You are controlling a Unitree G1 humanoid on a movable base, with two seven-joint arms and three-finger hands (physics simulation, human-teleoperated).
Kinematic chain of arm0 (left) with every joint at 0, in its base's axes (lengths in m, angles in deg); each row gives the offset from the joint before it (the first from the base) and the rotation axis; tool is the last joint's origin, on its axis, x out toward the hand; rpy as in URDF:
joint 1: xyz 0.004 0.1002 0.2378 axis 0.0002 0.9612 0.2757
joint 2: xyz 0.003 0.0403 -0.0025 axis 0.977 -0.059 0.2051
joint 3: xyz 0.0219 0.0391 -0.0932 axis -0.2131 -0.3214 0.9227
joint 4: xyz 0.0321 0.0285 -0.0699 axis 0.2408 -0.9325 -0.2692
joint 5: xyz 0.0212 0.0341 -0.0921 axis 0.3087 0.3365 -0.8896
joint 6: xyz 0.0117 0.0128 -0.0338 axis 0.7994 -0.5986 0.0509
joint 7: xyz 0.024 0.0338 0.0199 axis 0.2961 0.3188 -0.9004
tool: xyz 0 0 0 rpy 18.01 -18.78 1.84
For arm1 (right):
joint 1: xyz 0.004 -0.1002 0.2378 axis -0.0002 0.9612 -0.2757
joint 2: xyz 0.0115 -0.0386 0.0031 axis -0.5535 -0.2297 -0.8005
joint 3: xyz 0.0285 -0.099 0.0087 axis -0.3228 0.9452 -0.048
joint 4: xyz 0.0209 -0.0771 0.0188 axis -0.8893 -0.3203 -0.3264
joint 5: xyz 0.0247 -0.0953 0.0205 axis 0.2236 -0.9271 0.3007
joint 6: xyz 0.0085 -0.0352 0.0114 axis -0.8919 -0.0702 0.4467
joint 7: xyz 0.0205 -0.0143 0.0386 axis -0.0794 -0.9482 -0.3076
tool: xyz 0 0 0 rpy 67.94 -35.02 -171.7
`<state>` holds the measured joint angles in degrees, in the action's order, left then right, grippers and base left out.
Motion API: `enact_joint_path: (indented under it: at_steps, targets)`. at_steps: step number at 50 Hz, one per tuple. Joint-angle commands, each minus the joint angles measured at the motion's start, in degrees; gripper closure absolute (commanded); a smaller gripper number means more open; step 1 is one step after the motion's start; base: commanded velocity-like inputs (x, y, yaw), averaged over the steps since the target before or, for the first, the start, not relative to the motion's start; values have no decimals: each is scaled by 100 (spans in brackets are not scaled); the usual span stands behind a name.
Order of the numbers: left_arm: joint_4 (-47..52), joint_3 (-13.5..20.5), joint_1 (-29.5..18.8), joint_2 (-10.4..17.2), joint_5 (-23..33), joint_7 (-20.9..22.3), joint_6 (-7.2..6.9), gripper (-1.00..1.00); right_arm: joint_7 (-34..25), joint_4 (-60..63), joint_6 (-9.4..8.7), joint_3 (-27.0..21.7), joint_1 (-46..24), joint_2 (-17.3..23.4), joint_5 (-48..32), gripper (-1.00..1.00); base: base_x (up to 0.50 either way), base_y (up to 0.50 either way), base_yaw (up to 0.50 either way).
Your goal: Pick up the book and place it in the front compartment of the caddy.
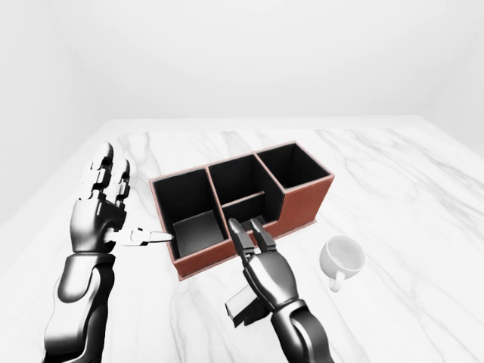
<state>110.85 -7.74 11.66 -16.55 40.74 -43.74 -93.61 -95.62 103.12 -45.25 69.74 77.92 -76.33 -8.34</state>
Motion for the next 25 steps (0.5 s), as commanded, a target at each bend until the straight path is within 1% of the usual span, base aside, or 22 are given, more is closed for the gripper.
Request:
enact_joint_path:
  at_steps: [1, 25]
  targets:
    - [-2, 12, -6, 6, -5, 2, 0, -100, 67, -188, 0, 16, -61, -6, -94, -100, 0, 0, 0]
    - [37, 0, 1, 3, 3, 0, 0, -100, 287, -435, 0, 203, 33, 55, -267, -100, 0, 0, 0]
